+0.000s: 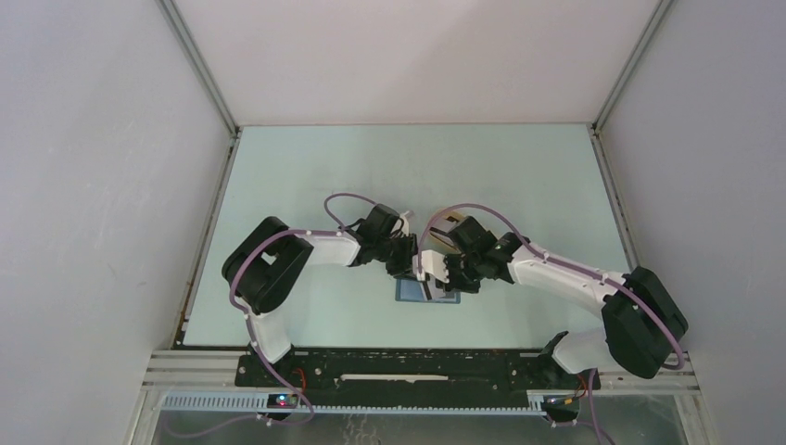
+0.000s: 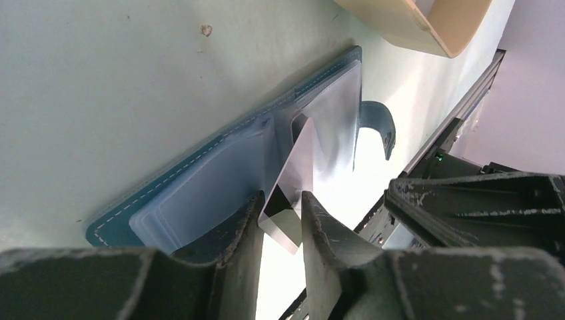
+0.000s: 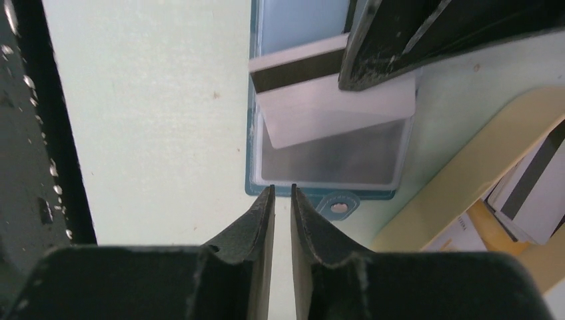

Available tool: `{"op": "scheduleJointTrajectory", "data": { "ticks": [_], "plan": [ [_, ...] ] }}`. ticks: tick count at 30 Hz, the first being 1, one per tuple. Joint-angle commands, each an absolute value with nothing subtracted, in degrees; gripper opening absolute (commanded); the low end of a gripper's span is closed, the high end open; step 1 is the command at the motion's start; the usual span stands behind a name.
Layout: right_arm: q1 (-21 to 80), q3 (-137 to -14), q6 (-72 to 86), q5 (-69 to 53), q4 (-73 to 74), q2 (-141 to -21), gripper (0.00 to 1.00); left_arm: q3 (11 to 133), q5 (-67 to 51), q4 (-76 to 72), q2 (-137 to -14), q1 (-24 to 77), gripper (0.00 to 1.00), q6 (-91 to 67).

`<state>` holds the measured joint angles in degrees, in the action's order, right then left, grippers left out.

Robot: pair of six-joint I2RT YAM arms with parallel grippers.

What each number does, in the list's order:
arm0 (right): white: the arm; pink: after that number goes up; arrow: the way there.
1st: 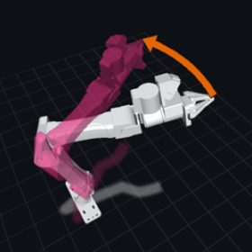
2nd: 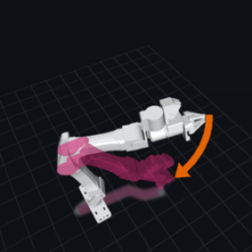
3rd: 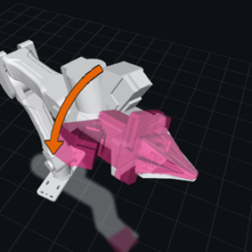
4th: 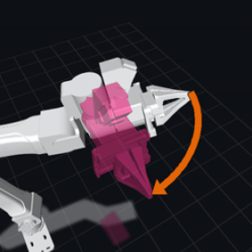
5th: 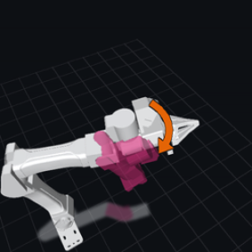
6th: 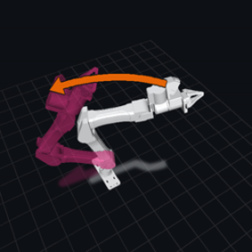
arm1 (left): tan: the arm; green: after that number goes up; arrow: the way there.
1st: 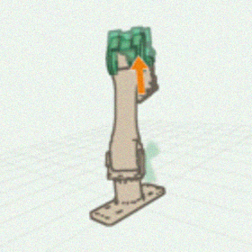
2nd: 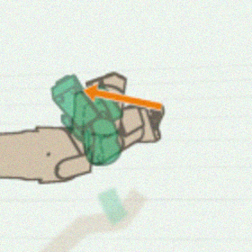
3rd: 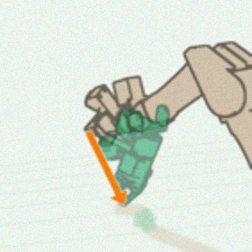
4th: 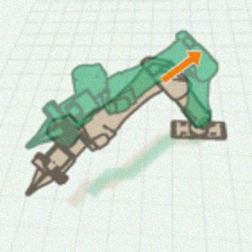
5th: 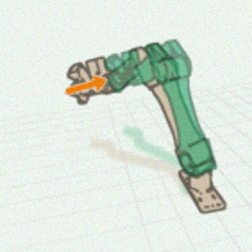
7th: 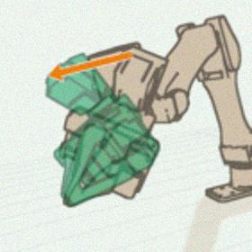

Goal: Put the credit cards into the card holder
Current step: Insert the credit card into the card holder.

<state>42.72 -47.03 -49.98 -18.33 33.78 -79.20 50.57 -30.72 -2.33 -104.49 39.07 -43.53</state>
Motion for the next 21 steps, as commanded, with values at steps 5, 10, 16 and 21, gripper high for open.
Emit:
{"op": "scheduleJointTrajectory", "data": {
  "ticks": [5,10,16,21],
  "plan": [
    [44.4,-49.4,-43.8,-20.3,26.3,-82.5,0.17,47.0,-28.9,-2.0,-103.9,38.5,0.34,-42.9],
    [44.8,-49.6,-44.3,-17.2,25.1,-86.8,0.15,45.7,-29.5,-4.1,-103.6,38.3,0.36,-44.0],
    [45.3,-49.6,-44.7,-15.8,25.4,-89.4,0.15,43.6,-30.0,-6.7,-102.5,38.1,0.38,-45.7],
    [45.4,-49.8,-44.7,-15.7,26.0,-90.0,0.14,41.2,-30.5,-10.0,-101.4,38.0,0.38,-47.8]
  ]
}}
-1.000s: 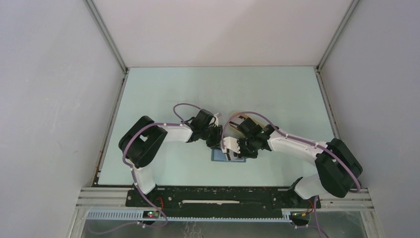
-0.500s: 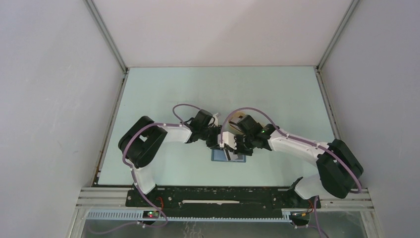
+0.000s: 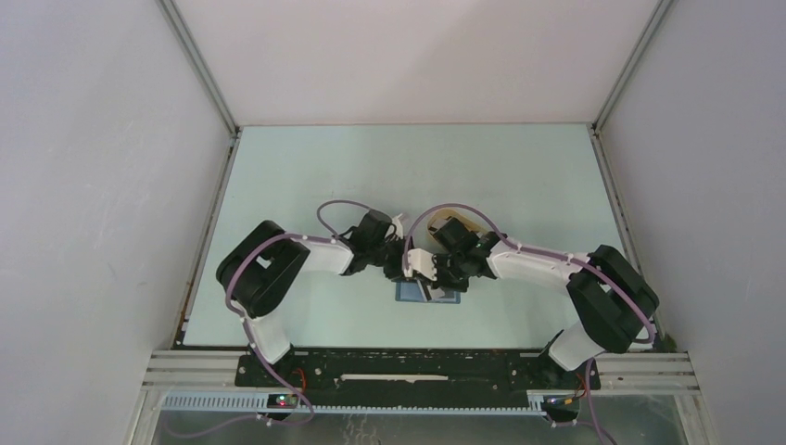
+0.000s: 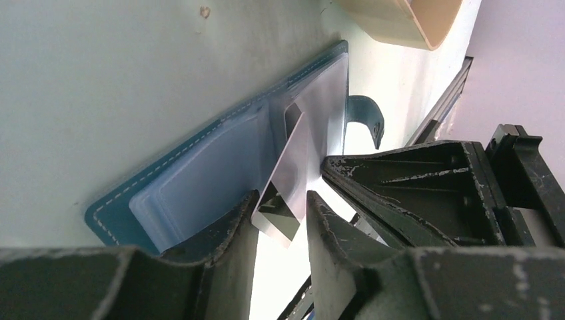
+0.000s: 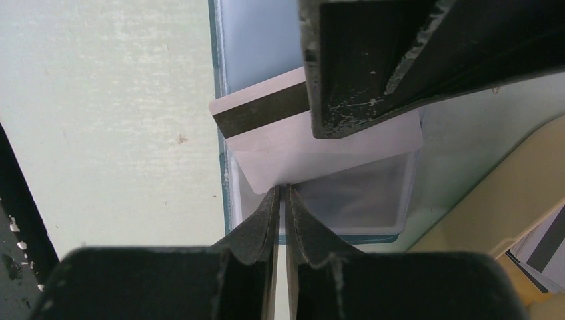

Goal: Put the credit cards into the card holder
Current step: Insert the credit card into the card holder.

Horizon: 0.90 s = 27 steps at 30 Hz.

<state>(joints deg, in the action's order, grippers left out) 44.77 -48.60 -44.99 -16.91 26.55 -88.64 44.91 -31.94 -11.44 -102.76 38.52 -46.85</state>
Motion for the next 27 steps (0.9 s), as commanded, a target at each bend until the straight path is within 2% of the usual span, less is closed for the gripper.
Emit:
{"op": "scheduleJointTrajectory", "data": {
  "ticks": [1,20,27],
  "plan": [
    [45.5,-49.8,-44.7,-15.8,26.1,-90.1,0.14,40.6,-30.6,-10.8,-101.2,37.9,0.38,-48.3],
    [46.1,-50.3,-44.7,-15.9,26.8,-90.8,0.13,34.0,-33.1,-20.7,-99.2,37.5,0.41,-54.9],
    [46.1,-50.4,-44.1,-15.9,26.8,-90.5,0.13,29.5,-32.4,-31.7,-97.8,37.5,0.40,-62.3]
  ]
}}
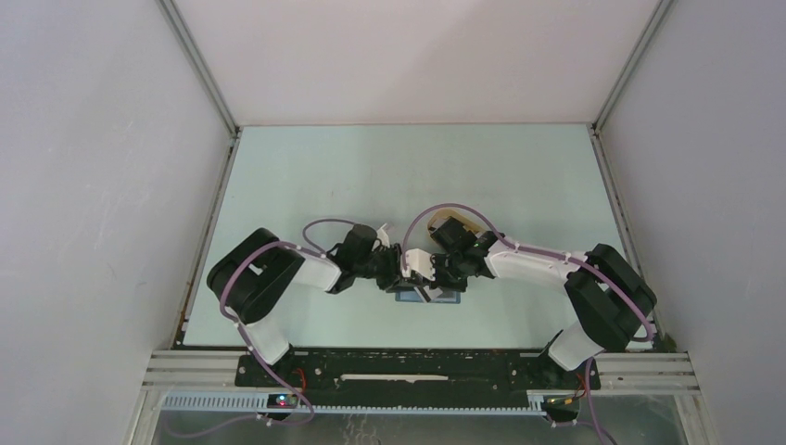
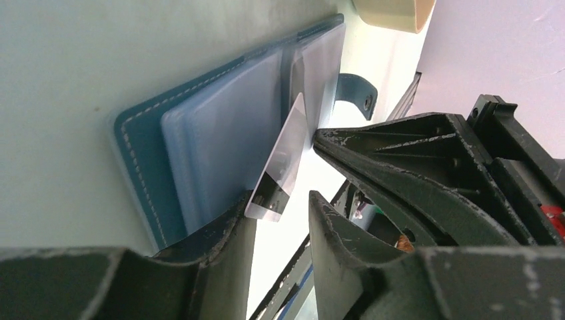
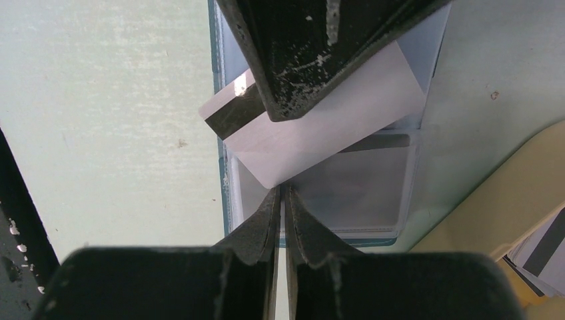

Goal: Put the credit cards into the card holder
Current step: Insert the credit card into the card holder.

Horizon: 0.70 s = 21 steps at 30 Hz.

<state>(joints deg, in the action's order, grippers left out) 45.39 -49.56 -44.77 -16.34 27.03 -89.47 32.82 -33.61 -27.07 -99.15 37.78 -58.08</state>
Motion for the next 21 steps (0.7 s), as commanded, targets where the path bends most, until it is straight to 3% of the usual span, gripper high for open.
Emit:
{"op": "scheduleJointTrajectory", "data": {
  "ticks": [1,21],
  "plan": [
    [46.1,-50.4,-44.1,-15.9,26.8,-90.5,0.13,28.9,-32.2,-33.0,-97.7,37.5,0.39,-63.3],
    [46.7,-50.6,-43.8,-16.2,26.9,-90.4,0.12,25.1,-28.2,-52.0,-102.0,38.7,0.19,-71.8]
  ]
}}
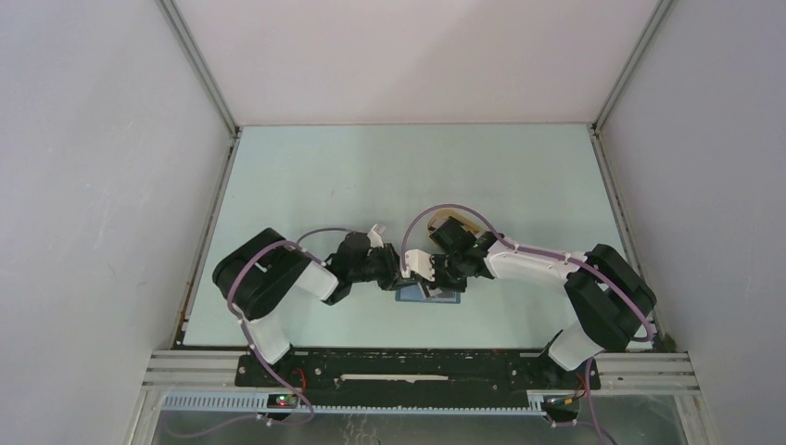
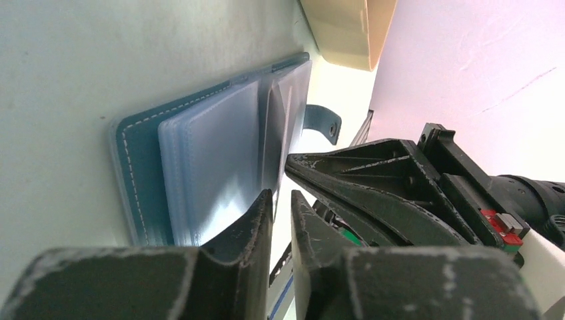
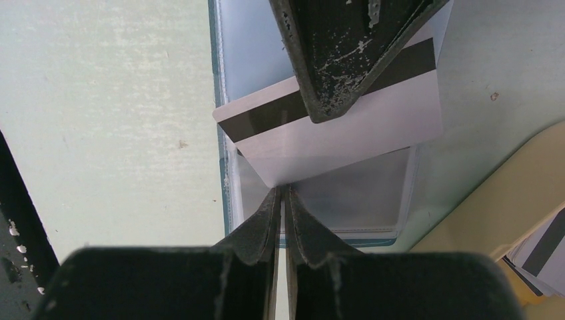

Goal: Put the credit cards into the card holder
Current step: Insert the credit card into the card holder.

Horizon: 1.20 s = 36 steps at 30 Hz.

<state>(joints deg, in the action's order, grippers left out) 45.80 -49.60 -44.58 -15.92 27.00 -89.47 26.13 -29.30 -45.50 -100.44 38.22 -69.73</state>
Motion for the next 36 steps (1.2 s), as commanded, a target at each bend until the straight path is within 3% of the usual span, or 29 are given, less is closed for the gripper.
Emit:
{"op": "scheduleJointTrajectory", "data": {
  "ticks": [1,8,14,24,36],
  "plan": [
    [46.7,-50.6,-43.8,-16.2,26.9,-90.4,0.13,25.2,-28.1,-52.2,-102.4,38.7,0.18,-71.8],
    [46.7,-50.6,-43.8,-16.2,27.0,-90.2,0.12,26.2,-27.6,-50.5,-103.5,38.8,0.05,-69.7],
    [46.7,-50.6,-43.6,-16.1,26.9,-89.7,0.15,29.6,-26.9,-33.7,-99.1,38.7,0.01,-61.6],
    [46.3,-50.6,-43.4,-15.9,26.9,-87.8,0.27,35.3,-30.0,-22.5,-100.2,38.6,0.00,-55.1],
    [42.1,-50.5,-43.9,-14.9,27.5,-86.3,0.25,37.8,-32.5,-16.5,-100.4,37.5,0.00,-51.0]
  ]
}}
